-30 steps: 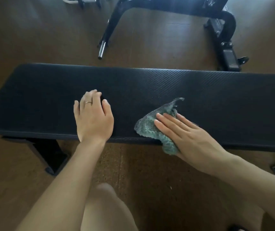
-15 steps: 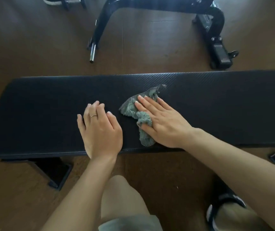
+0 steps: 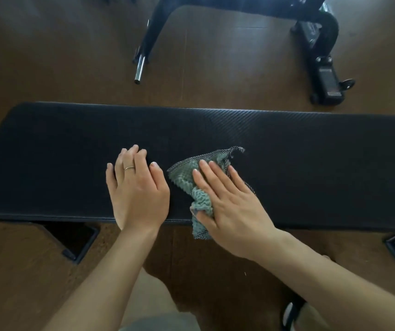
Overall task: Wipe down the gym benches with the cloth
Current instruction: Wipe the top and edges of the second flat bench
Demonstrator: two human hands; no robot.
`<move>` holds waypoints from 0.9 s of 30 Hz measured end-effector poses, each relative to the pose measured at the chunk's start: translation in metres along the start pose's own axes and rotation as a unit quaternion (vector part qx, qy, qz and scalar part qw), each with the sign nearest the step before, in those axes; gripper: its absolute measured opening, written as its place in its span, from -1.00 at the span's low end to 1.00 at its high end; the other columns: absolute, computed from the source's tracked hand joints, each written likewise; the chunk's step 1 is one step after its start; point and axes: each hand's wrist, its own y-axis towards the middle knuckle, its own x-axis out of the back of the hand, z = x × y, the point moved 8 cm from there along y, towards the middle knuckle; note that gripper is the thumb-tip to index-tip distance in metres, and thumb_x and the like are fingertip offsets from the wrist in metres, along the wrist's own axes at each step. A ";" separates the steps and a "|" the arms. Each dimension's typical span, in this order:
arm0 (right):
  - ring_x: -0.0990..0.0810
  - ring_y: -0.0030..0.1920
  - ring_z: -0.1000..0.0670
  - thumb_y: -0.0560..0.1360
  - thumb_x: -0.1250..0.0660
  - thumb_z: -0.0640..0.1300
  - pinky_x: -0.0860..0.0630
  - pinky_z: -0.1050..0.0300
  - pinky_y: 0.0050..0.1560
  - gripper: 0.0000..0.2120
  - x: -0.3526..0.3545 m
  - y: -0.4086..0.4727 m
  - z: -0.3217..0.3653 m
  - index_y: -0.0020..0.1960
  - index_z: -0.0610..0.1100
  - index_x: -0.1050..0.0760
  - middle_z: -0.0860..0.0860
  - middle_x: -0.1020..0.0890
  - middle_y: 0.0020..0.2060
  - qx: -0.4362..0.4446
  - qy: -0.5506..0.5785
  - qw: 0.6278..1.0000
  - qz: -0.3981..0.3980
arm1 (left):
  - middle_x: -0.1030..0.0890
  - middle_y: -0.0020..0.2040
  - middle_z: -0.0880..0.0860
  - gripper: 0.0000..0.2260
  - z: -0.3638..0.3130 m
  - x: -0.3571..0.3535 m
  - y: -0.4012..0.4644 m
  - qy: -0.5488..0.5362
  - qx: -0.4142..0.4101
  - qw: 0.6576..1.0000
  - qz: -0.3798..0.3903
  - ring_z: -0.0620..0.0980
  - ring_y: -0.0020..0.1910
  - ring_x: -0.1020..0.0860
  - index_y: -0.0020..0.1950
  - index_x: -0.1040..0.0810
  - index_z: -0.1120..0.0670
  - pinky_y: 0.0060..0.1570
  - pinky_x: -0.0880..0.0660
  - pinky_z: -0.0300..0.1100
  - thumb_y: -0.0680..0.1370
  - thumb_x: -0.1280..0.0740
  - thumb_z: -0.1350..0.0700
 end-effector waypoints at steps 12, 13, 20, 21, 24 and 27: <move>0.28 0.65 0.02 0.71 0.18 0.23 0.31 -0.08 0.63 -0.34 0.034 0.128 -0.060 0.69 -0.05 0.23 0.01 0.19 0.68 -0.084 0.007 0.996 -0.001 | -0.44 0.48 0.03 -0.70 0.003 0.004 0.001 -0.020 0.022 1.000 0.002 0.02 0.56 -0.26 0.37 -0.47 0.09 0.58 -0.08 0.08 0.69 -0.12 0.07; 0.28 0.65 0.02 0.70 0.18 0.23 0.31 -0.08 0.63 -0.34 0.031 0.112 -0.054 0.69 -0.06 0.23 0.00 0.20 0.68 -0.079 0.006 0.997 -0.007 | -0.44 0.48 0.03 -0.70 0.002 0.004 0.000 -0.020 0.023 1.000 0.003 0.02 0.56 -0.26 0.37 -0.47 0.10 0.58 -0.08 0.08 0.69 -0.12 0.07; 0.41 0.61 0.07 0.66 0.25 0.27 0.35 -0.04 0.61 -0.32 0.006 0.010 -0.027 0.67 -0.01 0.28 0.05 0.29 0.65 0.000 -0.006 1.000 0.011 | -0.44 0.48 0.03 -0.71 0.002 0.002 0.001 -0.013 0.019 1.000 0.004 0.03 0.55 -0.26 0.37 -0.47 0.10 0.56 -0.12 0.12 0.68 -0.15 0.08; 0.40 0.61 0.08 0.66 0.23 0.27 0.35 -0.03 0.61 -0.33 0.009 0.016 -0.032 0.68 0.01 0.27 0.06 0.28 0.65 0.009 -0.011 1.000 0.010 | -0.44 0.47 0.03 -0.71 0.001 0.002 0.001 -0.013 0.018 1.000 0.004 0.03 0.55 -0.27 0.36 -0.47 0.09 0.57 -0.12 0.11 0.68 -0.15 0.08; 0.29 0.64 0.09 0.69 0.14 0.27 0.30 -0.01 0.63 -0.34 0.024 0.056 -0.052 0.69 0.04 0.19 0.07 0.19 0.67 0.003 -0.014 1.000 -0.009 | -0.44 0.46 0.03 -0.73 0.001 0.003 0.001 -0.016 0.016 1.000 0.001 0.03 0.54 -0.28 0.35 -0.47 0.09 0.58 -0.10 0.09 0.68 -0.15 0.09; 0.17 0.67 0.05 0.70 0.12 0.25 0.23 -0.04 0.64 -0.36 0.040 0.107 -0.080 0.70 0.03 0.13 0.05 0.08 0.69 -0.038 -0.013 0.999 -0.019 | -0.45 0.46 0.03 -0.72 0.002 0.005 0.001 -0.019 0.018 1.000 -0.002 0.03 0.54 -0.29 0.35 -0.48 0.09 0.58 -0.10 0.07 0.67 -0.16 0.09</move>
